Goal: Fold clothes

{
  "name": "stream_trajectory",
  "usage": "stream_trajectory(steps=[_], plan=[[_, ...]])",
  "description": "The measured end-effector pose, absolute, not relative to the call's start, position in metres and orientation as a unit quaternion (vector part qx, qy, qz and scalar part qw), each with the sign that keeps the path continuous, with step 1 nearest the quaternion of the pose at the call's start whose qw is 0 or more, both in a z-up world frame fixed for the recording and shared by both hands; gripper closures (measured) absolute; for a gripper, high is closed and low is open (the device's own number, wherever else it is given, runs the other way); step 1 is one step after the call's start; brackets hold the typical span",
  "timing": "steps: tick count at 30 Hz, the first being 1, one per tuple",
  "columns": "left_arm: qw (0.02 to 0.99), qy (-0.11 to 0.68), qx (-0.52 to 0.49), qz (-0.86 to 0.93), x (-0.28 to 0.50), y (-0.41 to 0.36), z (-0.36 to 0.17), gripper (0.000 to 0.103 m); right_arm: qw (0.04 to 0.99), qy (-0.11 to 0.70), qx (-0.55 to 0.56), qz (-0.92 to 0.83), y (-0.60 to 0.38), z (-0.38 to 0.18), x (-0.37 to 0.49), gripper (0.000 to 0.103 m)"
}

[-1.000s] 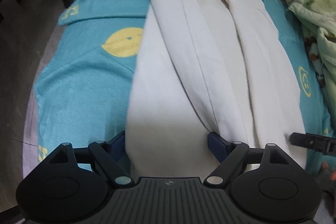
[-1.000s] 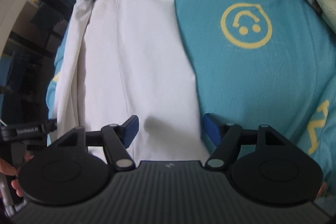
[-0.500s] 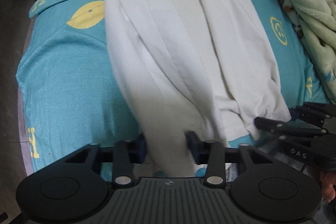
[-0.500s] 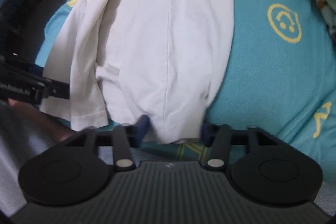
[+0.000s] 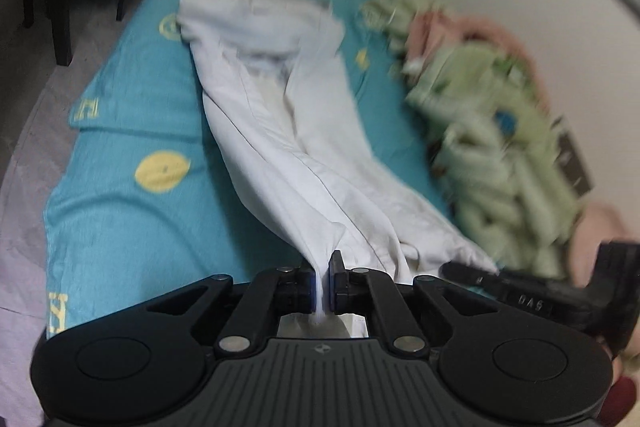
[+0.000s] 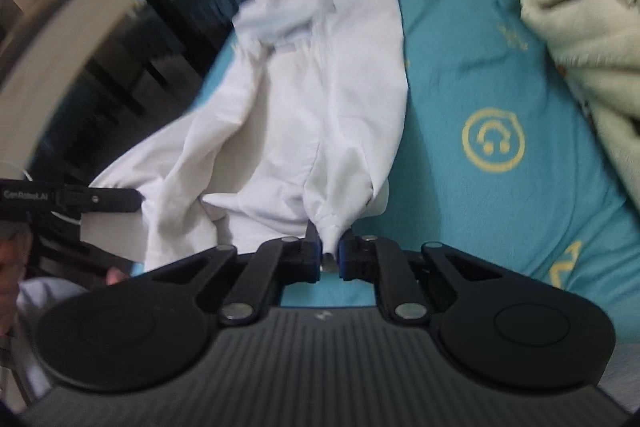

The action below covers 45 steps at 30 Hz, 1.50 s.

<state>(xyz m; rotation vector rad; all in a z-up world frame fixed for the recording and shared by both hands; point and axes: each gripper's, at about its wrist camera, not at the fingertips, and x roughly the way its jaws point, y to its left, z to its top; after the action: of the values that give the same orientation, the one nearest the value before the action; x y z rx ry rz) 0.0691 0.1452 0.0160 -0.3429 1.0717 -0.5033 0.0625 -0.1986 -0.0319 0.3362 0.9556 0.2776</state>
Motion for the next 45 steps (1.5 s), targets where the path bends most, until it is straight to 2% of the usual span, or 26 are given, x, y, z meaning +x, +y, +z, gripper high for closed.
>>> stream_trajectory(steps=[5,9,15,18,25,32,39,45], plan=[[0.829,0.455,-0.206,-0.253,0.055,0.156,0.076,0.098,0.891,0.386,0.185,0.152,-0.220,0.033,0.050,0.092],[0.831,0.444,-0.201,-0.267,0.011,0.153,0.098,0.098,0.903,0.356,0.175,0.161,-0.227,0.059,0.020,0.092],[0.807,0.485,-0.194,-0.274,-0.071,0.155,0.062,0.098,0.901,0.360,0.170,0.173,-0.240,0.044,-0.053,0.092],[0.800,0.495,-0.195,-0.277,-0.088,0.156,0.047,0.098,0.898,0.369,0.165,0.176,-0.240,0.032,-0.080,0.092],[0.823,0.467,-0.200,-0.255,0.004,0.149,0.050,0.097,0.907,0.345,0.170,0.174,-0.237,0.038,-0.033,0.092],[0.846,0.436,-0.205,-0.228,0.107,0.141,0.052,0.097,0.908,0.347,0.182,0.147,-0.230,0.024,0.090,0.092],[0.858,0.455,-0.169,-0.169,0.218,0.117,-0.040,0.097,0.892,0.393,0.187,0.120,-0.223,-0.049,0.210,0.092],[0.863,0.475,-0.087,-0.149,0.263,0.096,-0.110,0.096,0.882,0.431,0.159,0.108,-0.216,-0.122,0.263,0.091]])
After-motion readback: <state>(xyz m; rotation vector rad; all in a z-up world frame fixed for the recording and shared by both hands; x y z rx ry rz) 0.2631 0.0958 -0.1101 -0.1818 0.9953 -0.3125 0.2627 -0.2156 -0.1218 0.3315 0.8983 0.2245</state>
